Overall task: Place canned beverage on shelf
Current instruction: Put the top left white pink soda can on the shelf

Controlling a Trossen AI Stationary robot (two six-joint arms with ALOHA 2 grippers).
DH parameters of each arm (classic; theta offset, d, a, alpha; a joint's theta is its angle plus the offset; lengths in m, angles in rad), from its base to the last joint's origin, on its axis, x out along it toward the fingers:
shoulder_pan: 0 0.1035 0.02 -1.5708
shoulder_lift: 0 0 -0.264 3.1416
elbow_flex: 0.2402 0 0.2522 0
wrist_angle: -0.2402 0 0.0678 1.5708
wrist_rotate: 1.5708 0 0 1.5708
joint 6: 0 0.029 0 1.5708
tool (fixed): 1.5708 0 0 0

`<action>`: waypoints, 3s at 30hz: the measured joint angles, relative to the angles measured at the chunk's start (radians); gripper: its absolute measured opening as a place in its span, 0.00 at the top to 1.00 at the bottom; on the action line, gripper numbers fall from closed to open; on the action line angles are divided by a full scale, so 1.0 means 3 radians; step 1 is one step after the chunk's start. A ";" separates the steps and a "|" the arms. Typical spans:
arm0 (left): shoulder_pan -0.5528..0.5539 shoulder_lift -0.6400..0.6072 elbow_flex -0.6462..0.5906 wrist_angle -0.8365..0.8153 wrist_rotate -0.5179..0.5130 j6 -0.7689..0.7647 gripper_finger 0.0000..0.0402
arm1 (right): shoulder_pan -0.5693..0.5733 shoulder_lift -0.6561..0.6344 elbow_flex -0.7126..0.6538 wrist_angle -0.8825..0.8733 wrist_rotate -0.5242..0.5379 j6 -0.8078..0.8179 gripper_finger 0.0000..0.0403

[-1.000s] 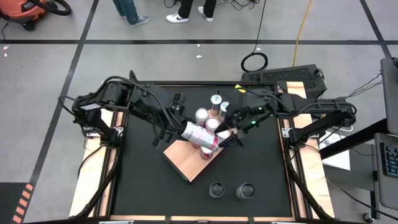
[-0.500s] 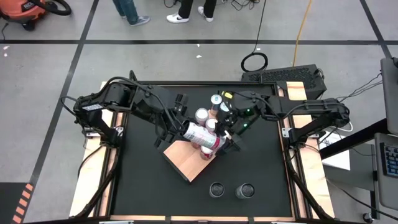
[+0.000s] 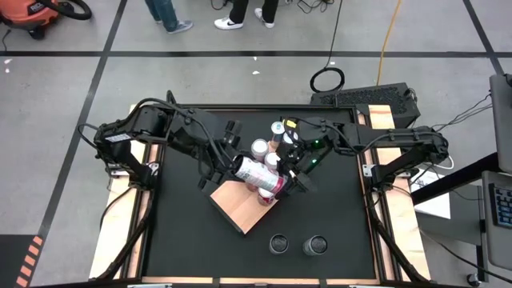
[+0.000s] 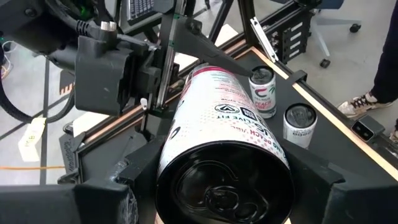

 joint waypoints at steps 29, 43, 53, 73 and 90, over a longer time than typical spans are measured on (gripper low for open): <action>0.0006 -0.0119 0.0000 -0.0023 -0.0410 -0.1479 0.02 | -0.0102 -0.0119 0.0000 0.0011 0.0002 -0.0036 0.44; 0.0023 -0.0263 0.0003 -0.0013 -0.0774 -0.3067 0.02 | -0.0153 -0.0505 0.0000 -0.0149 0.0607 -0.0246 0.43; 0.0010 -0.0243 0.0003 0.0658 -0.1211 -0.3605 0.02 | -0.0151 -0.0734 0.0000 -0.0399 0.1226 -0.0561 0.43; 0.0045 0.0141 0.0000 0.1813 -0.1942 -0.2989 0.02 | -0.0146 -0.0843 0.0000 -0.0513 0.2098 -0.1082 0.43; 0.0128 0.0395 -0.0001 0.1869 -0.2000 -0.3337 0.03 | -0.0145 -0.0843 0.0001 -0.0681 0.2082 -0.1271 0.43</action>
